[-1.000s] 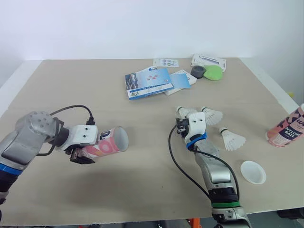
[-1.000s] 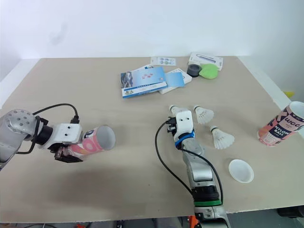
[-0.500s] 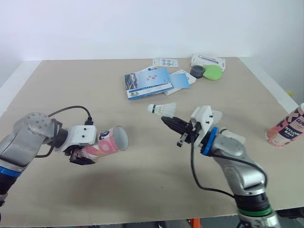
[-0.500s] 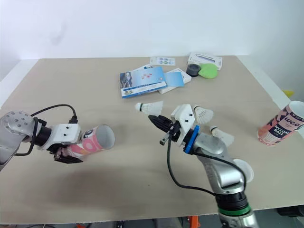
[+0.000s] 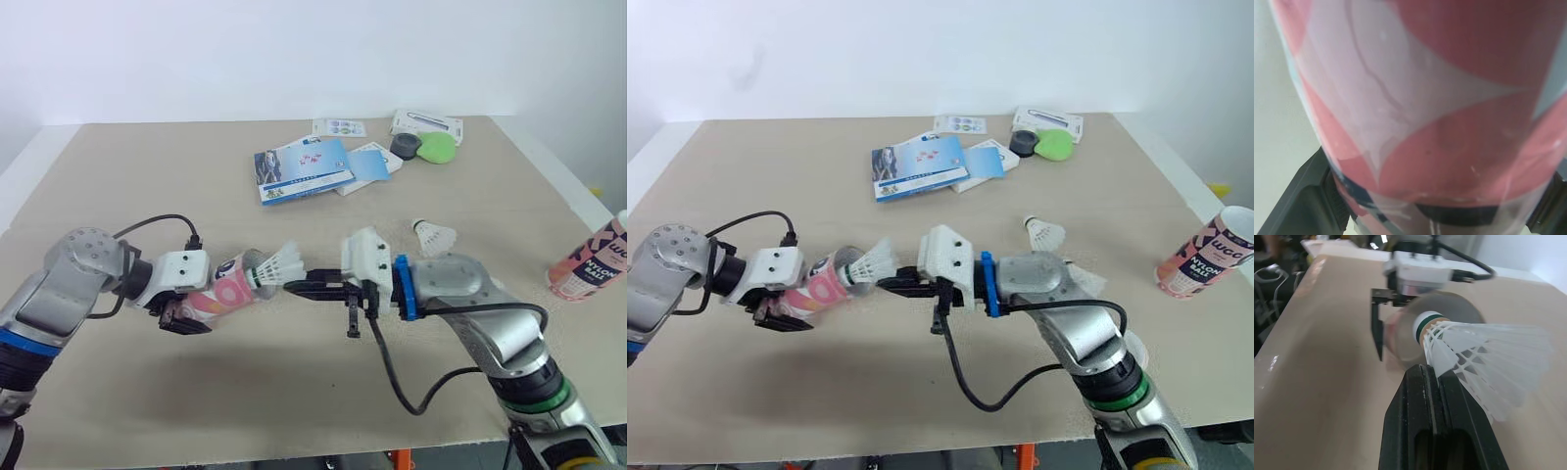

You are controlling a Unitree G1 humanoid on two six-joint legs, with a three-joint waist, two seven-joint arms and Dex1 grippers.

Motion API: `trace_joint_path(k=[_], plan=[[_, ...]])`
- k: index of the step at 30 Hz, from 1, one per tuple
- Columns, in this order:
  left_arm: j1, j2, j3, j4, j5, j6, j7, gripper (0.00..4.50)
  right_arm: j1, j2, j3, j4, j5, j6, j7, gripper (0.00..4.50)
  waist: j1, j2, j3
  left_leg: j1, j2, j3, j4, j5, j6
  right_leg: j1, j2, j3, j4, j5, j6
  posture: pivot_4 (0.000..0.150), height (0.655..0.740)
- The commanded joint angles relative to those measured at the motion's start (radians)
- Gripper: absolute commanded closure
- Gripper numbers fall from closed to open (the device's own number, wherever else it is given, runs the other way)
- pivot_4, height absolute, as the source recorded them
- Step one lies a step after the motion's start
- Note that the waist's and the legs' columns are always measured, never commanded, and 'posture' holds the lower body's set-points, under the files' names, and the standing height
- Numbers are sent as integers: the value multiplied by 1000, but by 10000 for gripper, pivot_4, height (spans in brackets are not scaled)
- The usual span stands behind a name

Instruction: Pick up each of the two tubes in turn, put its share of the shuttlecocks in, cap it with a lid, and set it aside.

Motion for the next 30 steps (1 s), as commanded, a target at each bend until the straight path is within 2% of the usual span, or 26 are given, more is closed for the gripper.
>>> trace_joint_path(k=[1, 5, 6, 7, 8, 11, 15, 19, 24, 30], plan=[[-13, 1, 6, -18, -8, 2, 4, 5709, -14, 23, -30, -32, 37, 20, -15, 37621, 0, 0, 0, 0, 0, 0, 0, 0, 0, 0, 0, 0, 0, 0, 0, 1500, 7400], [-8, 0, 0, -21, -1, -3, 8, 5709, 47, 36, -94, -76, 71, 58, -80, 22076, 0, 0, 0, -1, 0, -1, 1, 0, 0, 0, -1, -1, 0, 0, 0, 1500, 7400], [-6, -1, -1, -22, 1, -4, 9, 5709, 68, 40, -114, -91, 77, 68, -107, 16744, 0, -1, 0, -1, 0, -1, 1, 0, 0, 0, -1, -1, 0, 0, 0, 1500, 7400], [-7, -2, -5, -20, 7, -10, 13, 5709, 111, 52, -147, -109, 66, 62, -157, 15772, 1, -1, -1, -1, 0, -3, 1, 0, 0, 0, -1, -2, 0, 0, 0, 1500, 7400], [-6, -1, -6, -19, 11, -15, 15, 5709, 141, 61, -167, -124, 57, 58, -193, 7834, 1, -1, -1, -2, 0, -3, 1, 0, 0, 0, -1, -3, 0, 0, 0, 1500, 7400], [-6, -7, -10, -14, 14, -20, 23, 5709, 339, 131, -293, -171, -121, -101, -420, 1338, 3, -1, -1, -2, 0, -4, 1, 0, 0, 0, -1, -4, 0, -1, 0, 1500, 7400], [-15, -19, -20, -5, 15, -25, 26, 5709, 632, 202, -432, -221, -275, -277, -585, 1338, 22, -2, -2, -3, -1, -6, 1, 0, -1, 0, -2, -5, 1, -2, 0, 1500, 7400], [-31, -38, -35, 3, 18, -29, 24, 5709, 874, 256, -472, -228, -370, -438, -651, 1338, 21, 0, -2, -1, -1, -4, 1, 0, -1, 1, -3, -4, 1, -2, 0, 1500, 7400], [-41, -53, -44, 9, 25, -33, 24, 5709, 971, 354, -484, -205, -372, -445, -733, 1338, 18, 0, -3, 8, 0, 0, 1, 1, -1, 6, -2, -2, 1, -2, -5, 1500, 7400], [-45, -61, -48, 7, 26, -30, 26, 5709, 914, 404, -487, -162, -326, -319, -778, 1338, 18, 0, -3, 11, 0, 1, 1, 3, 0, 10, -3, -1, 1, -2, -5, 1500, 7400]])
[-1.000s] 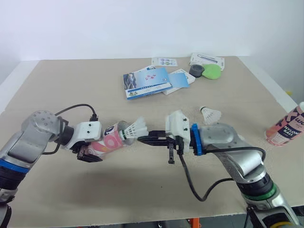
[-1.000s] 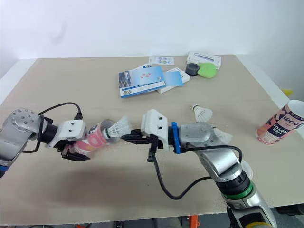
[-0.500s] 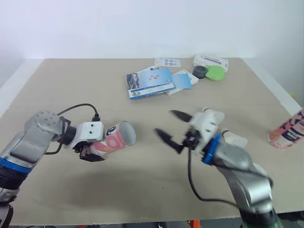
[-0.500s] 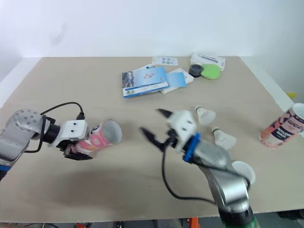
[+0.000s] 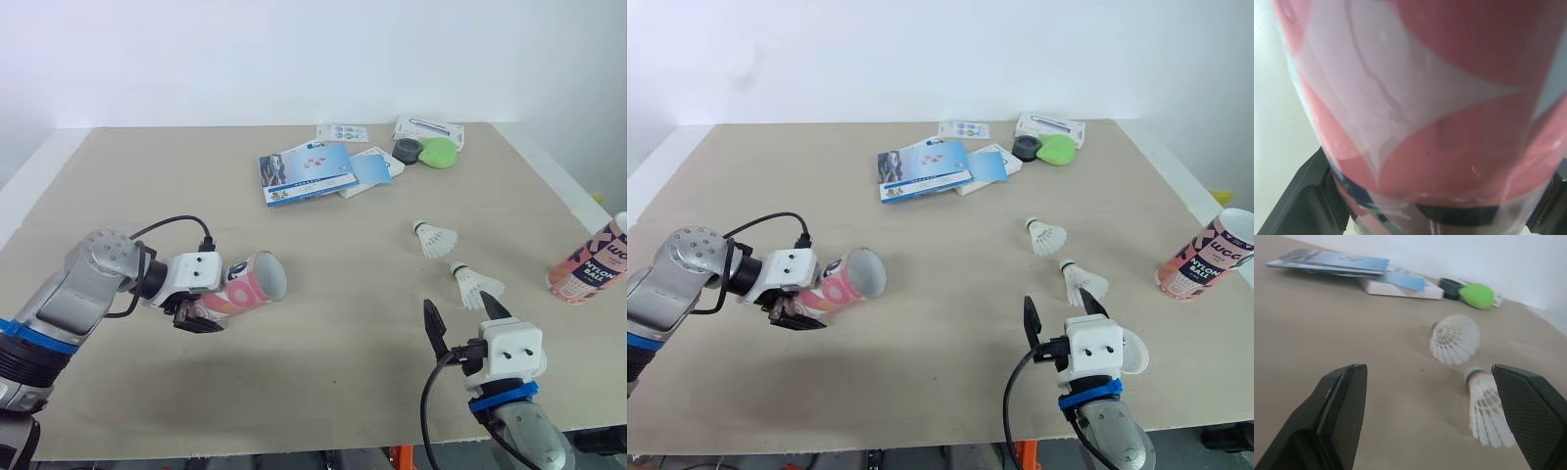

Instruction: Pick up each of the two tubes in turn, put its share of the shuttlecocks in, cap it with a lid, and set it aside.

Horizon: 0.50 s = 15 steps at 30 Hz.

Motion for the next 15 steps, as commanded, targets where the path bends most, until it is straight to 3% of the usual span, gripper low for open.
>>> trace_joint_path(k=[1, 11, 15], plan=[[-17, -7, -3, -10, 2, -7, 3, 5709, -83, 29, -26, 32, 52, 128, -49, 1338, 1, 0, 0, 0, 0, 0, 0, 0, 0, 0, 0, 0, 0, 0, 0, 1500, 7400], [3, 0, 21, -47, -9, 12, 20, 5709, -334, 24, -137, 164, 190, 393, -104, 1338, 2, 1, 0, -2, -1, -3, -2, 0, 0, 0, 0, -1, -1, -1, 0, 1500, 7400], [18, 8, 30, -64, -17, 23, 30, 5709, -398, 30, -168, 231, 212, 422, -133, 14632, 2, 1, 0, -2, -2, -3, -2, 0, 0, 0, 0, -1, -1, -1, 0, 1500, 7400]])
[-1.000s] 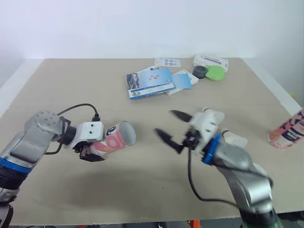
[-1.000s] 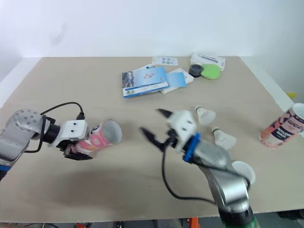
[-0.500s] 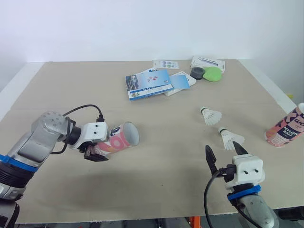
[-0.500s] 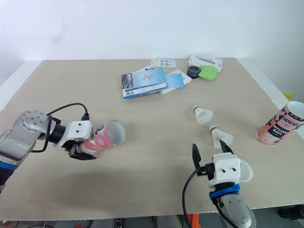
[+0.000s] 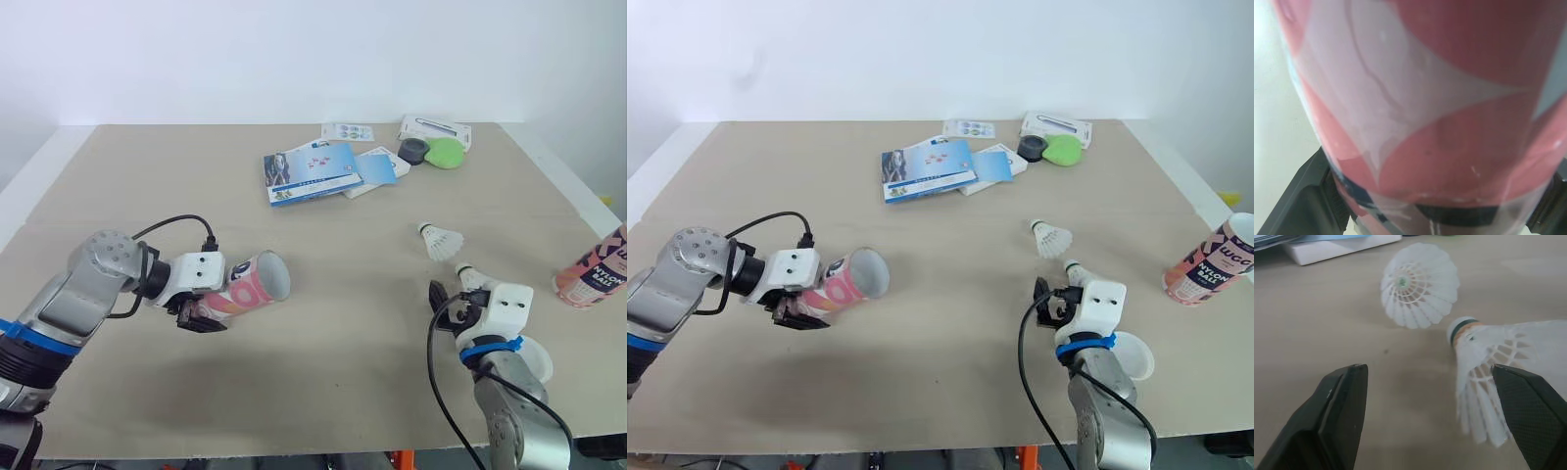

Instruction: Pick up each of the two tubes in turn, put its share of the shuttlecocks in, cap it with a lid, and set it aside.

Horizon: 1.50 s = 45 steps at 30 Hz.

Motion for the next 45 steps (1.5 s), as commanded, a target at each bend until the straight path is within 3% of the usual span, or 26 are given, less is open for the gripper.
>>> trace_joint_path(k=[1, 3, 5, 6, 8, 15, 20, 23, 29, 40, 45], plan=[[9, 14, 26, -36, -14, 12, 11, 5709, -46, 0, -42, 30, 21, 14, -33, 19014, 0, 0, 0, 0, 0, 0, 0, 0, 0, 0, 0, 0, 0, 0, 0, 1500, 7400], [8, 14, 28, -43, -17, 18, 15, 5709, -61, 2, -44, 34, 11, 15, -56, 24933, 0, 0, 0, 0, 0, 0, 0, 0, 0, 0, 0, 0, 0, 0, 1, 1500, 7400], [9, 15, 28, -46, -19, 20, 19, 5709, -62, 4, -40, 32, 2, 6, -70, 34413, 0, 0, 0, 0, 0, 0, 0, 0, 0, 0, 0, 0, 0, 0, 1, 1500, 7400], [10, 15, 27, -47, -20, 19, 20, 5709, -56, 6, -40, 28, 3, 3, -73, 34413, 0, 0, 0, 0, 0, 0, 0, 0, 0, 0, 0, 0, 0, 0, 1, 1500, 7400], [9, 16, 27, -47, -21, 16, 22, 5709, -21, 13, -56, -31, 30, -67, -45, 44171, 0, 0, 0, 0, 0, 0, 0, 0, 0, 0, 0, 0, 0, 0, 1, 1500, 7400], [-10, 11, 20, -35, -24, 12, 20, 5709, 108, -117, 35, -297, 136, -181, 224, 44171, -3, 1, 1, -1, 0, 0, -1, -2, 0, -1, 0, 0, 0, 0, 5, 1500, 7400], [-29, -3, 6, -12, -18, 3, 19, 5709, -3, -374, 197, -354, 202, -72, 476, 44171, -14, 1, 1, 2, 0, 0, 1, -1, 0, 1, 1, 0, 0, 0, 1, 1500, 7400], [-34, -10, 0, -8, -15, -1, 19, 5709, -143, -451, 252, -314, 224, -31, 545, 44171, -15, -1, 1, 1, 0, 0, 1, -1, 1, 1, 1, 1, 0, 0, 1, 1500, 7400], [-46, -12, -1, -13, -13, 9, 19, 5709, -453, -495, 426, -185, 208, 15, 688, 44171, -17, -3, 2, -1, -1, -2, 1, -1, 1, 1, 2, -2, -1, 2, 4, 1500, 7400], [-46, -13, 0, -22, -21, 20, 19, 5709, -607, -495, 557, -137, 140, 10, 772, 44171, -18, -3, 2, -4, 0, -6, 1, -4, 1, -1, 1, -5, -1, -2, 3, 1500, 7400], [-50, -20, -5, -24, -21, 22, 19, 5709, -625, -492, 548, -155, 153, 39, 776, 28371, -18, -3, 2, -4, 0, -6, 1, -4, 1, -1, 1, -6, 0, -2, 3, 1500, 7400]])
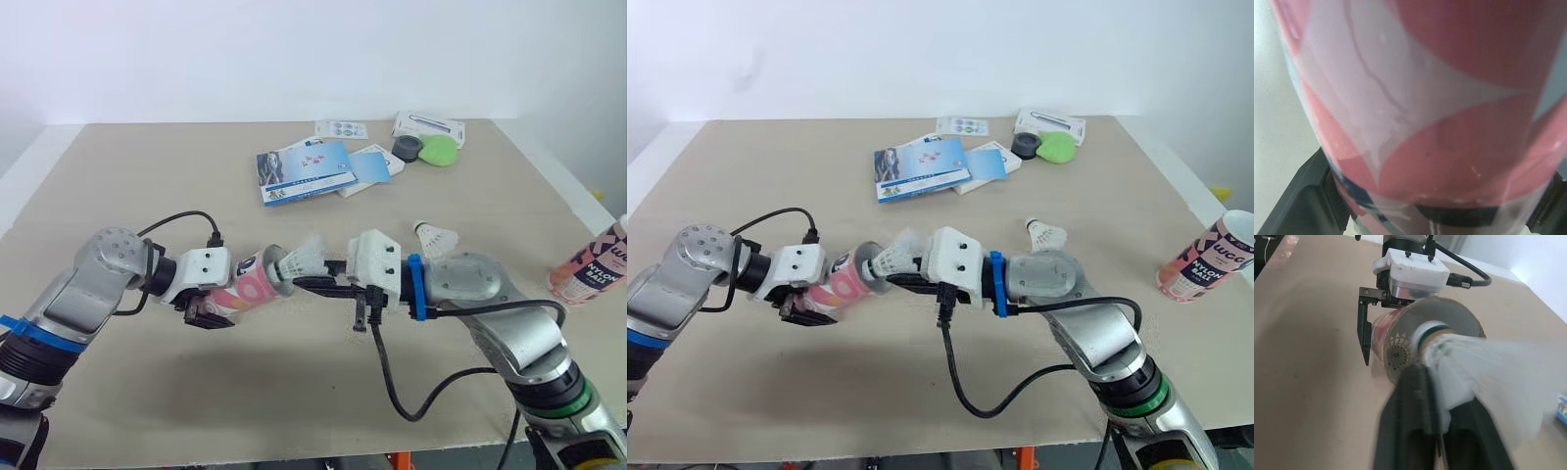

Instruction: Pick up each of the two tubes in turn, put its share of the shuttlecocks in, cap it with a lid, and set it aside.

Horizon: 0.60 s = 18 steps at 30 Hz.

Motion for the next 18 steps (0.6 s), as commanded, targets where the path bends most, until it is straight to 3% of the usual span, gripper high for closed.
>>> trace_joint_path(k=[1, 4, 5, 8, 13, 18], plan=[[-17, 3, 9, -24, -4, 2, 1, 5709, -11, 8, -35, -45, 29, 25, -4, 24447, 0, 0, 0, 0, 0, 0, 0, 0, 0, 0, 0, 0, 0, 0, 0, 1500, 7400], [-13, 2, 10, -25, -3, 1, 3, 5709, 39, 56, -167, -78, 140, 101, -95, 11744, 1, 0, 0, 0, 0, 0, 0, 0, 0, 0, 0, 0, 0, 0, 0, 1500, 7400], [-11, 3, 12, -26, -5, 3, 5, 5709, 67, 80, -222, -89, 160, 116, -146, 9554, 1, 0, 0, 0, 0, -1, 0, 0, 0, 0, 0, -1, 0, 0, 0, 1500, 7400], [-5, 7, 19, -27, -6, 3, 8, 5709, 187, 129, -304, -96, 55, 57, -293, 807, 6, -1, 0, -1, 0, -2, 0, 0, 0, 1, -1, -2, 0, 0, 0, 1500, 7400], [-3, 5, 19, -28, -8, 6, 12, 5709, 338, 259, -350, -6, -204, -41, -623, 807, 13, -1, 0, 0, 0, 0, 0, 0, -1, 0, -1, 0, 0, 0, 0, 1500, 7400], [-2, 5, 17, -27, -8, 8, 14, 5709, 387, 346, -418, 136, -306, -66, -802, 807, 14, 0, 0, 1, 0, 2, 0, 1, -2, 0, -1, 1, 0, 1, 0, 1500, 7400]])
